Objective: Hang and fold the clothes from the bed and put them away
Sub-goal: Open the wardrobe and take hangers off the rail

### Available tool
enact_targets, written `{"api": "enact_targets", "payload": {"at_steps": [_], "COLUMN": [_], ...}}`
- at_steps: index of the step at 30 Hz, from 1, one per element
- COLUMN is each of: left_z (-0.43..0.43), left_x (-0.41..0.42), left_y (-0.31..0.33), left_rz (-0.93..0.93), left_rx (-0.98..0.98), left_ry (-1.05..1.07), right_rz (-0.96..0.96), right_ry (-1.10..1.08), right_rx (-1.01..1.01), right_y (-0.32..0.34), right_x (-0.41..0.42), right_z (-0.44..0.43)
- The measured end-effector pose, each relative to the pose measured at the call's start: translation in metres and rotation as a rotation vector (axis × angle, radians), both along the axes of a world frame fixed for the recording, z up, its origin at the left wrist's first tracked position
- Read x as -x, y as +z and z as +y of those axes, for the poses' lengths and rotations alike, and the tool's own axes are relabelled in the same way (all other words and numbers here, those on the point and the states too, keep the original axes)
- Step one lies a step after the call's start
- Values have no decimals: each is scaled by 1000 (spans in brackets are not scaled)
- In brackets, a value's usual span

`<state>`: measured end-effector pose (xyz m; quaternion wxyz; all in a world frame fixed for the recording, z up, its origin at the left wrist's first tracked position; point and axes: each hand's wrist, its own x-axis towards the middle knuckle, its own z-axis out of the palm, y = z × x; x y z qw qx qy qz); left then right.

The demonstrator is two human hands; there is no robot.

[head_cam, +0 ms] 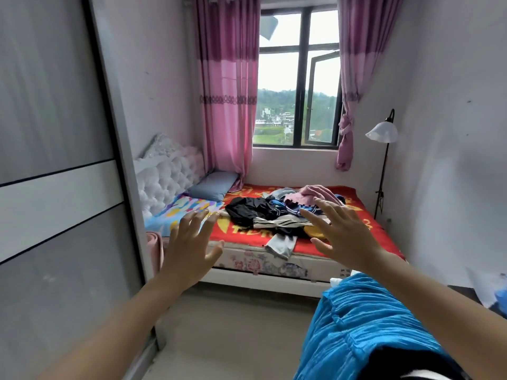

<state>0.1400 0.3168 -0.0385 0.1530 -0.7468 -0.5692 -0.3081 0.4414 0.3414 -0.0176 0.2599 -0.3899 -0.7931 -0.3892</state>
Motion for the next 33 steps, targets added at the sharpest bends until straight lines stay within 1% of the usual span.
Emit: {"api": "enact_targets", "payload": {"at_steps": [3,8,11,14,17,20,22,27,30,33], "left_z": [15,52,81,114,160,193,225,283,321,365], "left_x": [18,60,85,105,130,142,144,132,121,110], "left_y": [-1,-10,-13,-15,-19,-32,-46,-82,-94,-99], "left_rz": [-58,-92,-103,-142,-191,-220,-256,-204,-199,-190], "left_rx": [26,8,-6,-7,-17,8,53,131,179,166], "left_ry": [84,186,200,217,211,203,202,167,178,196], "right_rz": [-4,-42,-55,-122,-76,-65,-100,-171,-173,-181], "right_ry": [43,90,112,110,98,85,81,24,0,5], "right_rx": [13,15,17,-3,25,45,79,198,218,239], "right_y": [-8,-18,-15,-8,5,-3,-18,-52,-62,-65], "right_x": [17,61,85,103,124,131,131,117,106,100], "right_z": [29,92,124,158,200,227,256,311,355,409]}}
